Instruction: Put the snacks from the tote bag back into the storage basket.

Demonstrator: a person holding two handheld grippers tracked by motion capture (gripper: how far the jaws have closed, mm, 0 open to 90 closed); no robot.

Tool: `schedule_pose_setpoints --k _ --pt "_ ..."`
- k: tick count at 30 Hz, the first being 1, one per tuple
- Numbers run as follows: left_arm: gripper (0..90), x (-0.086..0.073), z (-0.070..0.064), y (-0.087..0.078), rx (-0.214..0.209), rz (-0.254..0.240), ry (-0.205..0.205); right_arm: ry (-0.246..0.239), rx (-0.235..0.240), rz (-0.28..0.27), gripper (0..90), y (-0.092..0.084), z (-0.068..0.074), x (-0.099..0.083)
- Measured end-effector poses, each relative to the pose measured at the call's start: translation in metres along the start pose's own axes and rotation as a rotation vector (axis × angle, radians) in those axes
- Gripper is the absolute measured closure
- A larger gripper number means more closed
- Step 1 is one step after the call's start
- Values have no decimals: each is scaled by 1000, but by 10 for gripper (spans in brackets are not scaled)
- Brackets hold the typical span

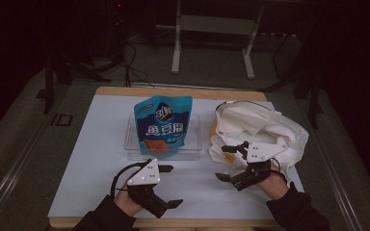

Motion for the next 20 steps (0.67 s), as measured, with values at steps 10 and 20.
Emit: schedule_pose_setpoints --k 10,20 --pt "11 -16 -10 18 -40 26 55 -22 -21 1 136 1 8 -12" --pt "12 -24 -8 21 -35 35 54 -47 -24 42 136 6 9 -24"
Point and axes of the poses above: each handheld gripper's, and its own axes: y roughly forward along the jaws, x roughly out of its top, z roughly to its left, the point moved 6 cm from there along y, roughly forward along the jaws, and after that the axes turned 11 degrees about x, right-handed, at the moved point
